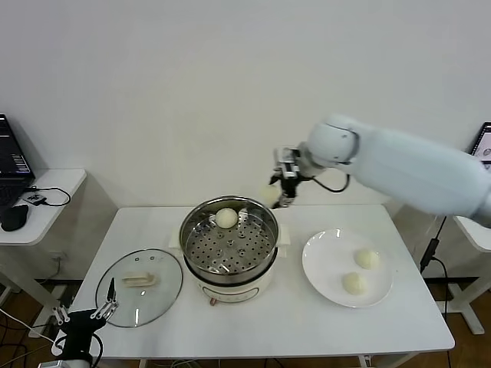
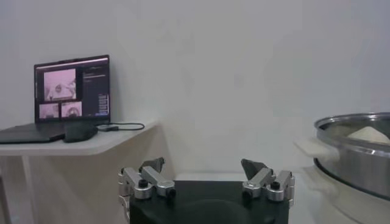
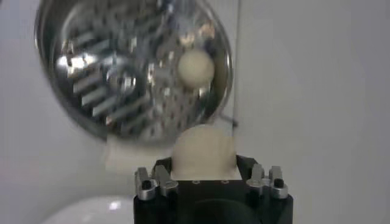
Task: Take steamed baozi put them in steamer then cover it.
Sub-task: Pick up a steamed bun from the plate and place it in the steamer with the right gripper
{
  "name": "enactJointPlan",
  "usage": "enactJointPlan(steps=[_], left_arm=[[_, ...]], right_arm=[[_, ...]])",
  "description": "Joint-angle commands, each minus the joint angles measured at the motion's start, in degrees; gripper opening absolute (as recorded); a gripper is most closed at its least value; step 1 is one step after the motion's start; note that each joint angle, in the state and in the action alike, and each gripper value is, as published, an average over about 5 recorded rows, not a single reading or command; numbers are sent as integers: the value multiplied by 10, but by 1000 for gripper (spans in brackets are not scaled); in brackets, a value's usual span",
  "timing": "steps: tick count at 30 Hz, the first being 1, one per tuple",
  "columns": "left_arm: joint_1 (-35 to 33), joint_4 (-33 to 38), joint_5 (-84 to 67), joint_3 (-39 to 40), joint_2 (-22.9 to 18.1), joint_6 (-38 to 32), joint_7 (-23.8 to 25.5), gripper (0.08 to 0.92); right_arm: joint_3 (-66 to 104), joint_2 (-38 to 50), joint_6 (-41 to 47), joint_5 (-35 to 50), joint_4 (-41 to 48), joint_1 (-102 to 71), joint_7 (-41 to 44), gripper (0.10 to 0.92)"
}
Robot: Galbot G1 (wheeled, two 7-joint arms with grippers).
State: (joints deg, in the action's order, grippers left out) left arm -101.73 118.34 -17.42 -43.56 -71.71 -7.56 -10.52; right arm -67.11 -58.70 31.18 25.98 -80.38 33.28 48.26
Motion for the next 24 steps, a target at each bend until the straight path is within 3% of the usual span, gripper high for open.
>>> enactJointPlan(steps=[1,24], left_arm=[[2,2,10,-2,-1,-6,-1,823],[5,7,9,-2,-6,-9,-2,823]], right_arm=[[-28,-160,66,85,57,-15,-63,662],[-34,-271,90,71,170,-117,-96,660]])
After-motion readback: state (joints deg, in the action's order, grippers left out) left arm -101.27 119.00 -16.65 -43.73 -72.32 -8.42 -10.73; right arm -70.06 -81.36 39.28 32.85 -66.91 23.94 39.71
